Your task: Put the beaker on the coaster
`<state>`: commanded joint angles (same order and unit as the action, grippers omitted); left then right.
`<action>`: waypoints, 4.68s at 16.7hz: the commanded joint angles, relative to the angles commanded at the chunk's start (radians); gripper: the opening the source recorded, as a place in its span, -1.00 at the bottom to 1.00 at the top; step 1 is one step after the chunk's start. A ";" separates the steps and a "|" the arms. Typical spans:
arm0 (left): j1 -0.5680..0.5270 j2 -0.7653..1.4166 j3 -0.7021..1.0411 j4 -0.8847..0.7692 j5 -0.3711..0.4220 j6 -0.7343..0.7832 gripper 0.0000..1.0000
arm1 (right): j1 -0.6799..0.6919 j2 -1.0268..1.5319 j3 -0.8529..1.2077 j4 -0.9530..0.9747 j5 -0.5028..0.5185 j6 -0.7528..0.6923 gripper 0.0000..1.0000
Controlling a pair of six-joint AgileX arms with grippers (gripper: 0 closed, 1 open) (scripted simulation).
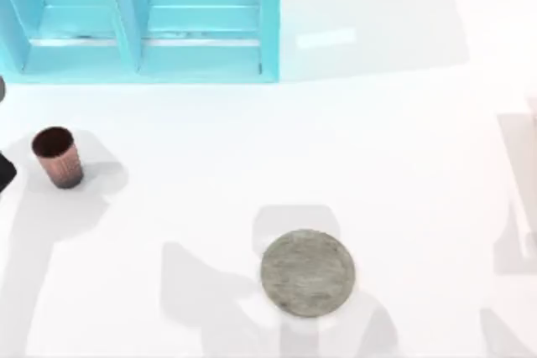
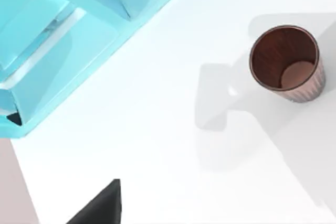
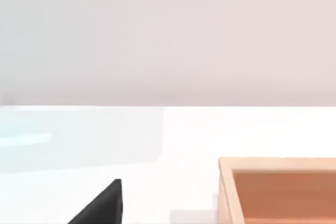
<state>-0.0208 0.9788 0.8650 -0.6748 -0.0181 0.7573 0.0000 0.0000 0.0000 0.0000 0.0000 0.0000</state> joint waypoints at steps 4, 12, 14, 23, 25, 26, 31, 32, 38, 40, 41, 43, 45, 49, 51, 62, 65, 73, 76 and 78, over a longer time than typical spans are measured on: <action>-0.006 0.286 0.206 -0.198 -0.007 0.199 1.00 | 0.000 0.000 0.000 0.000 0.000 0.000 1.00; -0.049 0.853 0.718 -0.569 -0.017 0.654 1.00 | 0.000 0.000 0.000 0.000 0.000 0.000 1.00; -0.057 0.924 0.794 -0.624 -0.002 0.723 1.00 | 0.000 0.000 0.000 0.000 0.000 0.000 1.00; -0.057 0.960 0.817 -0.640 0.017 0.758 1.00 | 0.000 0.000 0.000 0.000 0.000 0.000 1.00; -0.058 0.970 0.765 -0.583 0.018 0.759 1.00 | 0.000 0.000 0.000 0.000 0.000 0.000 1.00; -0.058 0.978 0.732 -0.539 0.018 0.760 1.00 | 0.000 0.000 0.000 0.000 0.000 0.000 1.00; -0.057 1.022 0.558 -0.312 0.018 0.761 1.00 | 0.000 0.000 0.000 0.000 0.000 0.000 1.00; -0.057 1.028 0.541 -0.293 0.018 0.762 1.00 | 0.000 0.000 0.000 0.000 0.000 0.000 1.00; -0.056 1.031 0.533 -0.284 0.018 0.763 0.70 | 0.000 0.000 0.000 0.000 0.000 0.000 1.00; -0.056 1.031 0.533 -0.284 0.018 0.763 0.40 | 0.000 0.000 0.000 0.000 0.000 0.000 1.00; -0.056 1.031 0.533 -0.284 0.018 0.763 0.25 | 0.000 0.000 0.000 0.000 0.000 0.000 1.00; -0.056 1.031 0.533 -0.284 0.018 0.763 -0.06 | 0.000 0.000 0.000 0.000 0.000 0.000 1.00; -0.056 1.031 0.533 -0.284 0.018 0.763 -0.36 | 0.000 0.000 0.000 0.000 0.000 0.000 1.00; -0.056 1.031 0.533 -0.284 0.018 0.763 -0.96 | 0.000 0.000 0.000 0.000 0.000 0.000 1.00; -0.056 1.031 0.533 -0.284 0.018 0.763 -1.00 | 0.000 0.000 0.000 0.000 0.000 0.000 1.00; -0.081 1.039 0.550 -0.294 0.018 0.706 -1.00 | 0.000 0.000 0.000 0.000 0.000 0.000 1.00; -0.136 1.055 0.589 -0.315 0.018 0.562 -1.00 | 0.000 0.000 0.000 0.000 0.000 0.000 1.00; -0.376 1.101 0.711 -0.406 0.018 -0.133 -1.00 | 0.000 0.000 0.000 0.000 0.000 0.000 1.00; -0.484 1.115 0.746 -0.447 0.022 -0.442 -1.00 | 0.000 0.000 0.000 0.000 0.000 0.000 1.00; -0.558 1.121 0.769 -0.472 0.025 -0.665 -1.00 | 0.000 0.000 0.000 0.000 0.000 0.000 1.00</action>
<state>-0.5789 2.1000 1.6341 -1.1470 0.0065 0.0923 0.0000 0.0000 0.0000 0.0000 0.0000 0.0000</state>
